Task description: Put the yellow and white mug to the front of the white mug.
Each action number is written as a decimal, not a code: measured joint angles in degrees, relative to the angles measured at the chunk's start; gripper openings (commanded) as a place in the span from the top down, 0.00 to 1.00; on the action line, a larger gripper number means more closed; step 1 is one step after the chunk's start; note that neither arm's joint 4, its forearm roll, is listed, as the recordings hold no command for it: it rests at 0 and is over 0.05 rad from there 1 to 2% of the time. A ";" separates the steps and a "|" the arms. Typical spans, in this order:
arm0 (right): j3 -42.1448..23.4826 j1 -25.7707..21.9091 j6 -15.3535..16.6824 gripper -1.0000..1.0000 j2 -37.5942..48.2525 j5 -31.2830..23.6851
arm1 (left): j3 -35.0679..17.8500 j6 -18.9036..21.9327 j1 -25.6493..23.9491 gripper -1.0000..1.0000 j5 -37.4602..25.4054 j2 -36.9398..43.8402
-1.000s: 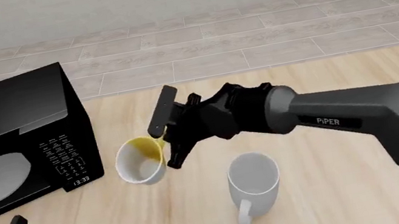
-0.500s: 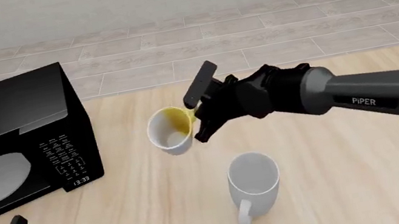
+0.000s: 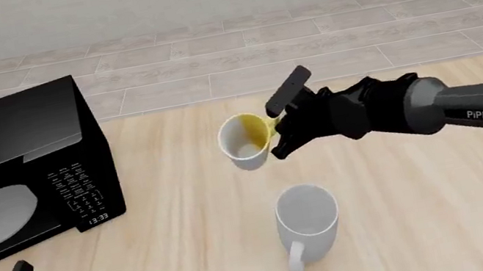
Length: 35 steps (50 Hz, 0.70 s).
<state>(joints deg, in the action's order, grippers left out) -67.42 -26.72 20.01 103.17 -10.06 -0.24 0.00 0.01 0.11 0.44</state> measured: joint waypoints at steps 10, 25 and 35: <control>3.01 3.10 -1.45 1.00 0.00 2.78 | 0.00 0.00 0.00 0.00 0.00 0.00; 6.57 7.32 -3.39 1.00 1.53 7.17 | 0.00 0.00 0.00 0.00 0.00 0.00; 8.14 9.38 -4.41 1.00 2.85 9.30 | 0.00 0.00 -0.01 0.00 0.00 0.00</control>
<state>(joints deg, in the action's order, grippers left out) -59.28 -17.35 15.60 106.01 -0.76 -0.24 0.00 0.00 0.11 0.44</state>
